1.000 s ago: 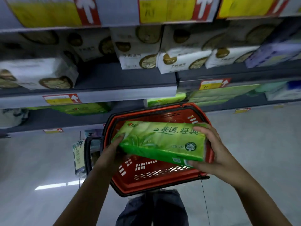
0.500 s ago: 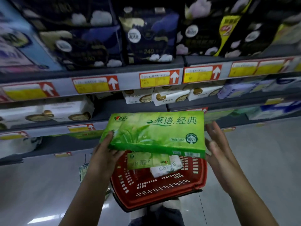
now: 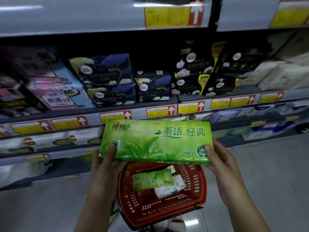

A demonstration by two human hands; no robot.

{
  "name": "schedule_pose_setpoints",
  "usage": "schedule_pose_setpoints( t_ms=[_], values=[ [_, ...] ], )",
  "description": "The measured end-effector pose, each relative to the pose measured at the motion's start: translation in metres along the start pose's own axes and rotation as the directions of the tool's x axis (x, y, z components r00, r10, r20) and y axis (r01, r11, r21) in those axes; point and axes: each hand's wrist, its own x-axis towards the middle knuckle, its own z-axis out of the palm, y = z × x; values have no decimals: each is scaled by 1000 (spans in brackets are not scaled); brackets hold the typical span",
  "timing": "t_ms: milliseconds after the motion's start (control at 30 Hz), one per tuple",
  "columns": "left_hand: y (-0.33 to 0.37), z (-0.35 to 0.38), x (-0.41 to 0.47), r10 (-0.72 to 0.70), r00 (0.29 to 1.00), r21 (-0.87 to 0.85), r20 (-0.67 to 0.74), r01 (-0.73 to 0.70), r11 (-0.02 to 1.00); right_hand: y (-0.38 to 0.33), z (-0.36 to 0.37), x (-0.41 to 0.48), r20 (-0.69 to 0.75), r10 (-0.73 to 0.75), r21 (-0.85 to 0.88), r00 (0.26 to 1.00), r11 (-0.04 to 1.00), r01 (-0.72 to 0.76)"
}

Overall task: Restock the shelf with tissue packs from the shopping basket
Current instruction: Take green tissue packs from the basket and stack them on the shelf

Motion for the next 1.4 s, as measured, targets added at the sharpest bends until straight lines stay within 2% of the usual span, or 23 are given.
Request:
schedule_pose_setpoints(
  t_ms=[233, 367, 567, 1000, 1100, 1267, 1400],
  values=[
    [48, 24, -32, 132, 991, 35, -4, -132, 991, -57, -3, -21, -19, -50, 27, 999, 998, 51],
    [72, 32, -49, 133, 991, -14, 10, -133, 991, -82, -4, -33, -21, -82, 44, 996, 996, 83],
    [95, 35, -69, 206, 976, 53, 70, -210, 976, -106, -6, -51, -54, -103, 97, 993, 989, 108],
    [164, 57, -129, 278, 953, -63, 117, -272, 960, -179, -1, -104, -95, -162, 158, 982, 972, 176],
    [176, 57, -137, 374, 921, -25, 104, -374, 927, -195, 3, -114, -79, -211, 117, 974, 969, 219],
    [195, 60, -153, 356, 933, -144, 57, -345, 928, -213, 6, -127, -72, -236, 131, 969, 961, 244],
    [206, 57, -162, 360, 929, -168, 86, -343, 924, -223, 9, -139, -84, -231, 142, 969, 960, 241]
  ],
)
